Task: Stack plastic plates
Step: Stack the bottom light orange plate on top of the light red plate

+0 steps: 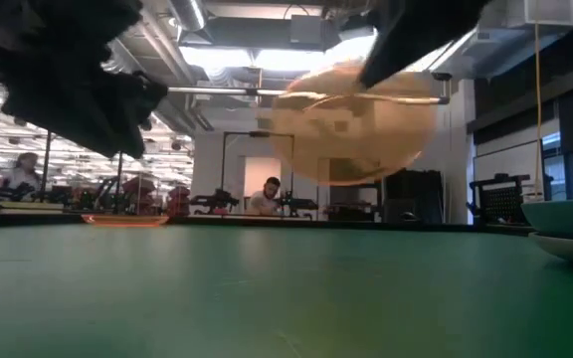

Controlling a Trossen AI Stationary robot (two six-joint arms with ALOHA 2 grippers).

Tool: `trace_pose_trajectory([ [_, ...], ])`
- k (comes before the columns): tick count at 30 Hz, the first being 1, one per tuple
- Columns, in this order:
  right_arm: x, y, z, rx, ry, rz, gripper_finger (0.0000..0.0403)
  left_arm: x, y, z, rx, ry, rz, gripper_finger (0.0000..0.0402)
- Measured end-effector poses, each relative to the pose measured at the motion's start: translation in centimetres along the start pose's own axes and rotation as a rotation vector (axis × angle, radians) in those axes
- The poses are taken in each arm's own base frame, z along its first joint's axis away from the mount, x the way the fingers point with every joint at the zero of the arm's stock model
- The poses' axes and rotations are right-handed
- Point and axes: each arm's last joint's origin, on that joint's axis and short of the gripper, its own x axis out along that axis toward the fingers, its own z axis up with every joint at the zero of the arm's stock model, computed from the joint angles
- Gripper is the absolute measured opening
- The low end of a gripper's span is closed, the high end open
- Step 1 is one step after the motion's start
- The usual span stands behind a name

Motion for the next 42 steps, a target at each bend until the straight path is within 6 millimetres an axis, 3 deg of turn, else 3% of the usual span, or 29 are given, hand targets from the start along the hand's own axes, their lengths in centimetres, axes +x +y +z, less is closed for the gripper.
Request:
trace_pose_trajectory([
  [4,-4.4,-0.8,0.7,0.182,0.117,0.045,0.0005,-0.2,-0.4,0.1,0.027,-0.016,0.0,0.0101],
  [8,-7.7,-1.3,0.7,0.401,0.289,0.222,0.0005,-0.2,-0.5,0.1,0.032,-0.015,0.02,0.0101],
  [11,-9.3,-1.5,0.6,0.529,0.38,0.317,0.0005,-0.2,-0.4,0.1,0.031,-0.016,0.033,0.0101],
  [15,-10.2,-1.4,-0.7,0.638,0.519,0.245,0.0005,-0.2,-0.5,0.1,0.031,-0.016,0.034,0.0101],
  [25,-7.1,2.2,-4.7,0.766,0.655,0.207,0.0005,-0.2,-0.5,0.1,0.012,-0.015,0.028,0.0101],
  [33,-5.0,2.8,-6.8,0.808,0.676,0.209,0.0009,-0.2,-0.5,0.1,0.011,-0.016,0.03,0.0101],
  [36,-4.7,2.8,-7.1,0.809,0.668,0.214,0.0034,-0.2,-0.5,0.1,0.01,-0.016,0.027,0.0101],
  [42,-4.4,2.7,-7.0,0.824,0.673,0.238,0.0132,-0.2,-0.5,0.1,-0.028,-0.017,0.026,0.0101],
])
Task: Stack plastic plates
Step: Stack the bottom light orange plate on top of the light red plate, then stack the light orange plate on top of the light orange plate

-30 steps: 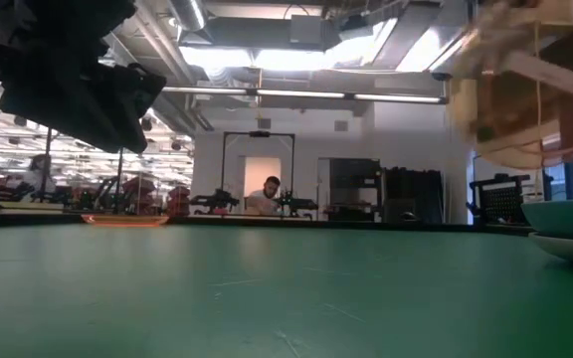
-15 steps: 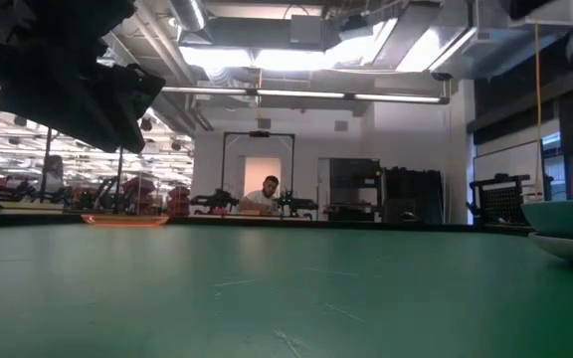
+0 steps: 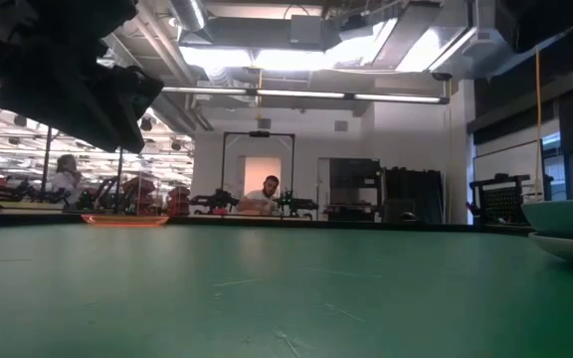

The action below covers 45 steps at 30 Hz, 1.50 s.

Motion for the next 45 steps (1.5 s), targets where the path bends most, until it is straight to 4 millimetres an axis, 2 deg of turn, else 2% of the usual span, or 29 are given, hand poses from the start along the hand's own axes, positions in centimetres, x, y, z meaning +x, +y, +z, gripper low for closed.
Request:
trace_pose_trajectory([
  [5,-0.6,-0.3,1.1,-0.031,0.041,0.048,0.0191,0.0,0.0,0.3,-0.029,-0.03,-0.002,0.0101],
  [8,-1.0,-0.3,2.1,-0.095,-0.034,0.052,0.0208,0.0,0.0,0.6,-0.038,-0.065,-0.004,0.0101],
  [11,-1.2,0.0,3.1,-0.235,-0.229,0.004,0.0213,0.0,0.0,0.8,-0.049,-0.086,-0.004,0.0101],
  [17,-1.0,0.7,5.3,-0.49,-0.766,-0.211,0.0206,0.0,0.0,0.8,-0.067,-0.085,0.001,0.0101],
  [22,1.1,0.7,6.1,-0.608,-1.041,-0.209,0.0206,0.0,0.3,0.9,-0.064,-0.092,0.07,0.0101],
  [24,2.4,0.4,6.3,-0.663,-1.101,-0.2,0.0206,0.0,0.8,1.0,-0.014,-0.105,0.171,0.0101],
  [28,3.6,0.2,6.4,-0.685,-1.168,-0.174,0.0206,-0.4,2.9,1.8,0.05,-0.1,0.498,0.0101],
  [31,4.0,0.1,6.5,-0.69,-1.154,-0.187,0.0206,-1.5,5.3,3.8,0.071,-0.097,0.71,0.0101],
  [35,4.1,0.1,6.6,-0.691,-1.15,-0.191,0.0206,-2.9,9.1,6.3,0.001,-0.101,0.865,0.0101],
  [37,4.2,0.1,6.5,-0.692,-1.147,-0.191,0.0206,-3.4,11.0,6.8,-0.048,-0.08,0.91,0.0101],
  [41,4.3,0.0,6.5,-0.688,-1.135,-0.195,0.0206,-3.7,14.0,5.2,-0.198,0.031,0.978,0.0101],
  [45,4.3,-0.1,6.5,-0.69,-1.127,-0.201,0.0206,-3.8,16.1,1.2,-0.317,0.228,1.04,0.0101],
])
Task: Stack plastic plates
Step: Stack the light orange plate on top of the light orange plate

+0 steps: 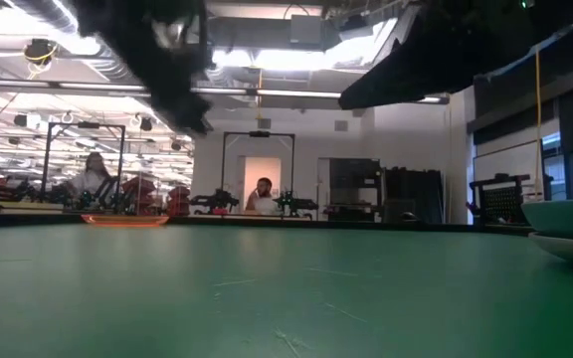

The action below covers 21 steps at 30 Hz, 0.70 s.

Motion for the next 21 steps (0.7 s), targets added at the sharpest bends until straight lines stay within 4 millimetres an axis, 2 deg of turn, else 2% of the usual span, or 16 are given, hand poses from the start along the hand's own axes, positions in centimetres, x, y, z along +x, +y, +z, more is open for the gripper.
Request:
trace_pose_trajectory([
  [3,0.0,0.0,0.0,-0.001,0.003,0.0,0.0206,2.0,1.1,-2.3,-0.062,0.122,0.038,0.0101],
  [9,0.0,0.0,0.1,0.007,-0.007,0.0,0.0206,5.4,2.7,-5.9,-0.212,0.275,-0.243,0.0101],
  [12,0.0,0.0,0.1,0.008,-0.01,-0.009,0.0206,6.3,3.5,-7.3,-0.246,0.311,-0.201,0.0101],
  [21,0.0,0.0,0.1,0.006,-0.007,-0.01,0.0206,7.6,4.9,-9.4,-0.323,0.333,-0.13,0.0101],
])
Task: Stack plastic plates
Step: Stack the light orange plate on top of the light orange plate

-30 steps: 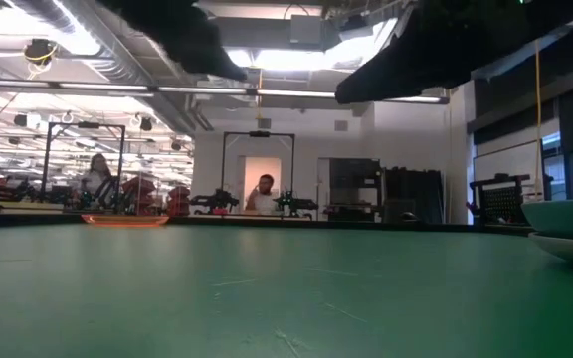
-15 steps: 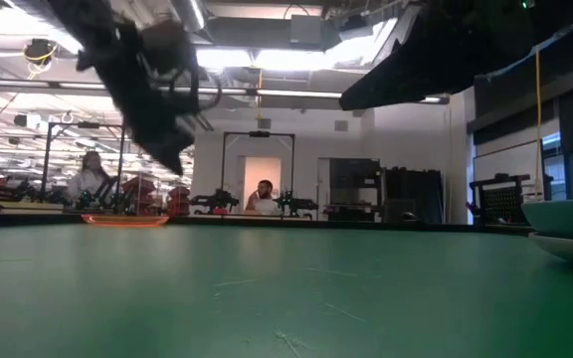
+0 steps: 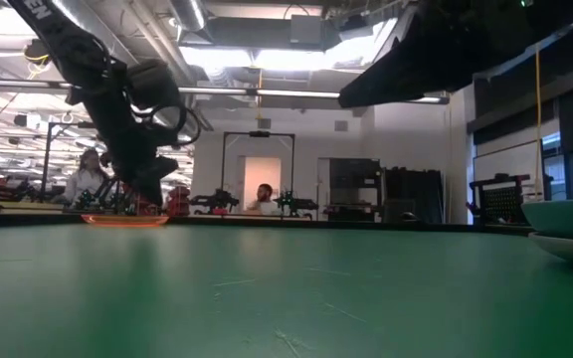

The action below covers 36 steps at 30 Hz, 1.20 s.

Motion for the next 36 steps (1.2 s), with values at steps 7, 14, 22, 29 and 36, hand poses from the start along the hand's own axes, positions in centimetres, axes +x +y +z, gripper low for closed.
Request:
trace_pose_trajectory([
  [7,0.0,0.0,0.0,-0.001,0.001,0.0,0.0206,0.7,0.8,-1.0,-0.037,-0.003,0.024,0.0101],
  [14,0.0,0.0,0.0,0.013,0.001,-0.001,0.0206,1.3,1.6,-1.4,-0.081,-0.003,0.0,0.0101],
  [22,0.2,-0.2,0.0,0.028,0.004,-0.008,0.0206,2.5,2.0,-2.2,-0.09,0.034,0.028,0.0101],
  [29,0.2,-0.2,0.0,0.029,0.004,-0.006,0.0206,3.2,2.1,-2.4,-0.065,0.05,0.038,0.0097],
  [36,0.2,-0.2,0.0,0.029,0.004,-0.006,0.0206,3.2,2.1,-2.4,-0.049,0.054,0.029,0.004],
])
